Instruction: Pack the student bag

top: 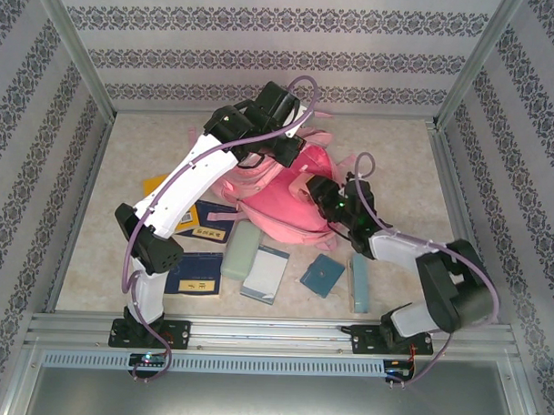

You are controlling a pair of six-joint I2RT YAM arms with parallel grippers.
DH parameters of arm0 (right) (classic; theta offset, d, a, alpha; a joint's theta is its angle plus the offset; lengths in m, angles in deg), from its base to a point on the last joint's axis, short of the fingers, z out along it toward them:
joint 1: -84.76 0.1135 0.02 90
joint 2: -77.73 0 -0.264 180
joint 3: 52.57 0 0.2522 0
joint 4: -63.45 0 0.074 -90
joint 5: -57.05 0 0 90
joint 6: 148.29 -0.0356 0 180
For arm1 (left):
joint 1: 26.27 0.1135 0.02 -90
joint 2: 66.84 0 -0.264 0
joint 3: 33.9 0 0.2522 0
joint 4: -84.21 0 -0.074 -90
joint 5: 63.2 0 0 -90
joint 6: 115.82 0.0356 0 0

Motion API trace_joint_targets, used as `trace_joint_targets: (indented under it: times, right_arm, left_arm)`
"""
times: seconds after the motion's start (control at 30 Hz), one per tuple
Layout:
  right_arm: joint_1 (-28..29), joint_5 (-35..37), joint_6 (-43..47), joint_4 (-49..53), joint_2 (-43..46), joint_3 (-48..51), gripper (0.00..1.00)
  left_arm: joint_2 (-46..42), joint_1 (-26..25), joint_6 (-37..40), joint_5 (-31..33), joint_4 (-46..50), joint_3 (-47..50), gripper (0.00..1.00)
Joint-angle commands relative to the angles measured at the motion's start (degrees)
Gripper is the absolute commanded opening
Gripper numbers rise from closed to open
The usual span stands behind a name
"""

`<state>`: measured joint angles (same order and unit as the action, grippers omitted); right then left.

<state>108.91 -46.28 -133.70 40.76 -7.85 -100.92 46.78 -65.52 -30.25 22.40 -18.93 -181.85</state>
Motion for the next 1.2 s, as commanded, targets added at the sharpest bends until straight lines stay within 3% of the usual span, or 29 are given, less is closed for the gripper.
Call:
trace_joint_targets:
  times: [0.0,0.2,0.37,0.6,0.87,1.07,1.17]
  right_arm:
    - [2.4,1.9,-5.4,-7.5,-4.7,-6.6,0.0]
    - [6.0,7.4,-10.2,-8.7,-17.5,-16.9,0.01]
    - [7.7,11.0,-10.1,-7.0,-27.9,-26.5,0.27]
    - [8.4,12.1,-6.8,-6.5,-35.0,-31.7,0.51]
    - [8.1,7.2,6.7,-6.4,-25.0,-24.9,0.61]
    - [7.7,4.9,17.0,-1.4,-12.7,-16.6,0.63]
    - [7.6,5.2,22.9,5.8,-5.2,-12.8,0.62]
  left_arm:
    - [-2.9,0.2,0.6,-1.6,-2.5,-2.1,0.0]
    - [-3.0,0.1,-0.5,-4.8,-4.1,-2.1,0.0]
    - [-3.2,0.1,-0.6,-5.6,-4.8,-1.9,0.0]
    - [-3.1,0.1,-0.1,-5.4,-5.2,-1.8,0.0]
    - [-2.9,0.3,0.1,-3.7,-4.9,-0.9,0.0]
    - [-2.2,0.7,-0.8,-4.2,-5.8,1.4,0.0]
    - [-2.0,1.3,-1.9,-5.8,-7.1,3.8,0.0]
